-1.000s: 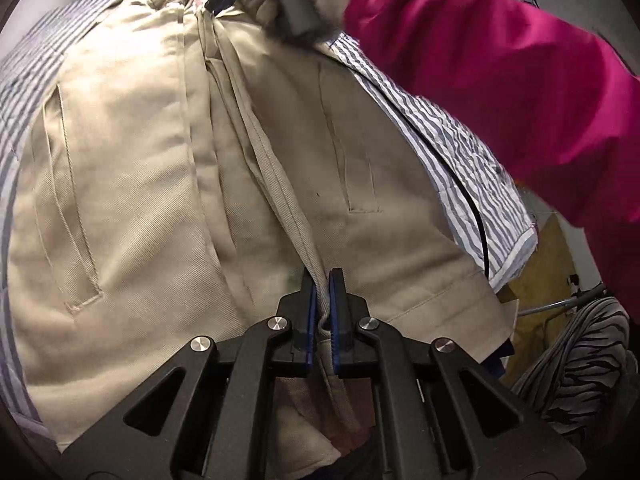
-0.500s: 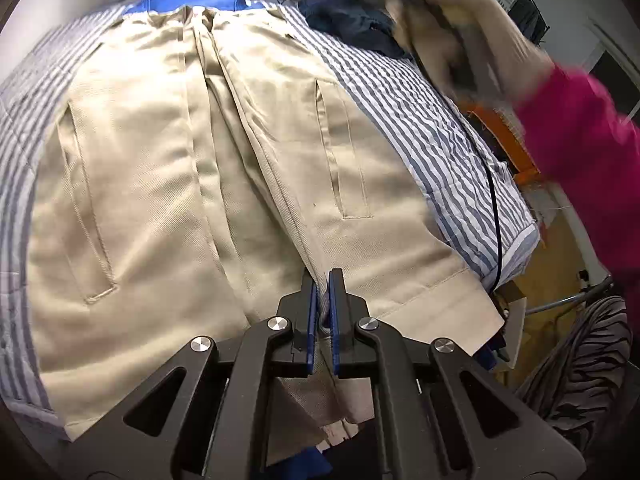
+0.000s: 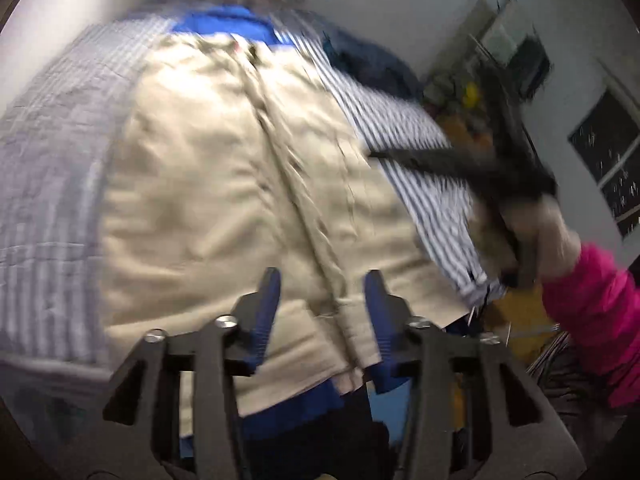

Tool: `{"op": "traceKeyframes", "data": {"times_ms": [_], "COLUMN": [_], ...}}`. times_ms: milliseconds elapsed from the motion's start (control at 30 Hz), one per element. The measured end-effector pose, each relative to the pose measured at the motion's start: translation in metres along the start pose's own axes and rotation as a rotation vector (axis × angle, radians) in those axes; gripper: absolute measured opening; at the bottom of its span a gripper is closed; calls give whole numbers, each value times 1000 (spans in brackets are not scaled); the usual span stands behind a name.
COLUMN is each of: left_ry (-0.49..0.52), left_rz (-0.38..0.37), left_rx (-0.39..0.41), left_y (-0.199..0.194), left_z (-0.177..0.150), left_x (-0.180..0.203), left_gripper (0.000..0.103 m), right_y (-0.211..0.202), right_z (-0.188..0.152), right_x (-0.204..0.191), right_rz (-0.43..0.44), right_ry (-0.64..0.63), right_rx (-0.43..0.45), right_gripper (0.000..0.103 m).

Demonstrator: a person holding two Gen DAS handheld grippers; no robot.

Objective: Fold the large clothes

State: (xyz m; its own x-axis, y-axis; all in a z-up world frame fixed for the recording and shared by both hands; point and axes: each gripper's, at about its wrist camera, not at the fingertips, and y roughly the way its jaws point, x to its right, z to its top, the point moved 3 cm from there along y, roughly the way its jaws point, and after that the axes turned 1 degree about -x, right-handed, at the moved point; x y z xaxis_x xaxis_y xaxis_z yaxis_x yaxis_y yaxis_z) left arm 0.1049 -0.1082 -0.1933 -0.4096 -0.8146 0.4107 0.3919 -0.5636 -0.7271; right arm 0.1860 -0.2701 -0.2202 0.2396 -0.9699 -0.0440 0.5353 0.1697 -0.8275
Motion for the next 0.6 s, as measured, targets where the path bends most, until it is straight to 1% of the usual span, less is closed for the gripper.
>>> {"op": "traceKeyframes", "data": {"times_ms": [67, 133, 200, 267, 300, 333, 367, 400, 433, 467, 500, 567, 600], "left_ry": [-35, -97, -161, -214, -225, -234, -242, -245, -239, -227, -215, -207, -214], "left_rz": [43, 78, 106, 127, 136, 147, 153, 151, 146, 147, 145, 148, 142], "left_rx": [32, 35, 28, 27, 24, 16, 7, -2, -16, -35, -51, -57, -51], "left_y": [-20, -32, -35, -34, -33, -29, -25, -21, -15, -10, -5, 1, 0], "left_z": [1, 0, -3, -8, -11, -14, -20, -24, -28, -33, -38, -43, -44], "left_x": [-19, -46, -68, -88, -92, -96, -99, -101, -100, -98, -95, -92, -93], "left_gripper": [49, 49, 49, 49, 49, 49, 49, 49, 49, 49, 49, 49, 49], "right_y": [-18, -29, -29, -24, -18, -12, -3, 1, -4, -8, -13, -33, -46], "right_z": [-18, -37, -58, -74, -85, -91, -104, -112, -117, -117, -115, -112, -112], "right_x": [-21, -41, -64, -81, -88, -91, -94, -96, -97, -95, -92, -82, -73], "right_rz": [24, 68, 113, 136, 143, 140, 115, 90, 81, 91, 120, 199, 217], "right_ry": [-41, -64, -81, -92, -96, -96, -107, -122, -123, -102, -74, -7, 27], "right_rx": [20, 20, 5, -13, -27, -39, -52, -43, -4, -24, -44, -37, -16], "right_gripper": [27, 28, 28, 28, 28, 28, 28, 28, 28, 28, 28, 29, 37]}}
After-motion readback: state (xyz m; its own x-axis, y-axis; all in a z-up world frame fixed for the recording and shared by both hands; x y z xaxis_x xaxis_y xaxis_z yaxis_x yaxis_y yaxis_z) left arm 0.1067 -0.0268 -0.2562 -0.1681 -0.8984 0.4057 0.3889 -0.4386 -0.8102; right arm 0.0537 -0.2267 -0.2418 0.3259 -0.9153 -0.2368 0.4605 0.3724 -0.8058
